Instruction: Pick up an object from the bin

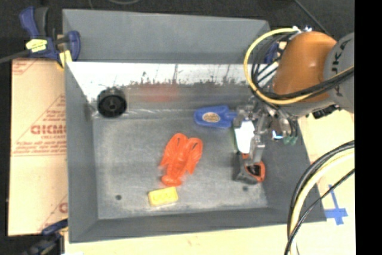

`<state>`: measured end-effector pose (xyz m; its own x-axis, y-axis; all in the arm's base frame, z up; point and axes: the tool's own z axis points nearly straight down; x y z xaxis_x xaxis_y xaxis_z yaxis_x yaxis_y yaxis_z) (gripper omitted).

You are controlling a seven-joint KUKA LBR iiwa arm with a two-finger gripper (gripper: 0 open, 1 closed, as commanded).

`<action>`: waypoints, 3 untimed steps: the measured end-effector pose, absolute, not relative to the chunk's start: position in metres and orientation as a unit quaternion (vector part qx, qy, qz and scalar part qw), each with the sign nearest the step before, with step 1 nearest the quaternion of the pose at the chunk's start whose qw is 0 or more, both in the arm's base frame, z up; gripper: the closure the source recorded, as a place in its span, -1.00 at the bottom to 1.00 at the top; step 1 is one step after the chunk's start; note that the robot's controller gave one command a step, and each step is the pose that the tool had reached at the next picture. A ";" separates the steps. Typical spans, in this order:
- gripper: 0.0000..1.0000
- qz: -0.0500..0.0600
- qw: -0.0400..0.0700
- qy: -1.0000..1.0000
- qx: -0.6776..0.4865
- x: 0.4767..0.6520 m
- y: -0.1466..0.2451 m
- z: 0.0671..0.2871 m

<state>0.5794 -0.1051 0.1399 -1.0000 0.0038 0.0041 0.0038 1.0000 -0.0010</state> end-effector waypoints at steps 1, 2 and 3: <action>-1.00 0.001 -0.002 -1.000 -0.001 0.581 -0.105 0.145; -1.00 0.002 -0.006 -0.999 0.043 0.607 -0.100 0.127; -1.00 0.000 -0.002 -0.978 0.206 0.628 -0.107 0.094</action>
Offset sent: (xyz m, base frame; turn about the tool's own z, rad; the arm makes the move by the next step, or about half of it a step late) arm 0.0708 0.0210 -0.0643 -0.2570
